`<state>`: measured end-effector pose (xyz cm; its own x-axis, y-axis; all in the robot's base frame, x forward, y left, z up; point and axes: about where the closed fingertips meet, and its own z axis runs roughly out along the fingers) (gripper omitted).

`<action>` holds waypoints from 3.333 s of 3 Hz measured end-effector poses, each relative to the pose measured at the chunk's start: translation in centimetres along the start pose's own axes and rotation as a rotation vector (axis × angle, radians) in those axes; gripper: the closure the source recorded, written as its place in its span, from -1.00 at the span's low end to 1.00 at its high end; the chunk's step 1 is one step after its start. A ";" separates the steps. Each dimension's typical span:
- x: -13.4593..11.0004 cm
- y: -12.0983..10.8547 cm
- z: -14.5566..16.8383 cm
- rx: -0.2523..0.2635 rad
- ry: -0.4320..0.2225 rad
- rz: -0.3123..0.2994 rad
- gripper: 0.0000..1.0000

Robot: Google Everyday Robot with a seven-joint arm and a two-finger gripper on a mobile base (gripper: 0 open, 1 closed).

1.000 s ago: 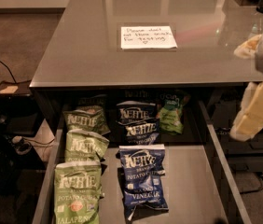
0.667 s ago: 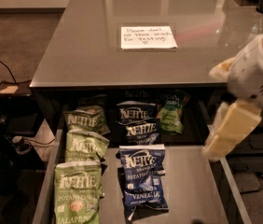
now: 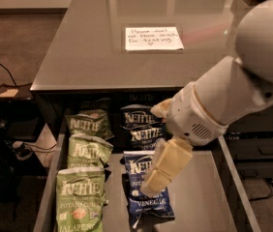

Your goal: Pick green jalapeno chip bag from top drawer and place on counter

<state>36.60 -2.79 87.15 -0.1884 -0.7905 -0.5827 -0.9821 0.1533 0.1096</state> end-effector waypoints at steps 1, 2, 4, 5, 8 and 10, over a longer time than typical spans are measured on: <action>-0.4 0.3 -0.2 0.000 -0.009 0.001 -1.00; -0.4 0.4 0.8 -0.003 -0.021 -0.014 -1.00; -2.7 -0.3 7.5 -0.009 -0.111 -0.083 -1.00; -4.2 -1.0 10.9 -0.002 -0.131 -0.104 -1.00; -4.1 -2.2 16.7 -0.016 -0.106 -0.082 -0.18; -3.1 -3.2 19.4 -0.060 -0.083 -0.051 -0.28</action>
Offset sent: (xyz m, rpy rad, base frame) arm -0.0020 0.0155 -0.0146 0.0451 -0.0135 0.0238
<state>40.35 10.69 73.00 -0.1401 -0.7441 -0.6532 -0.9892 0.0763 0.1252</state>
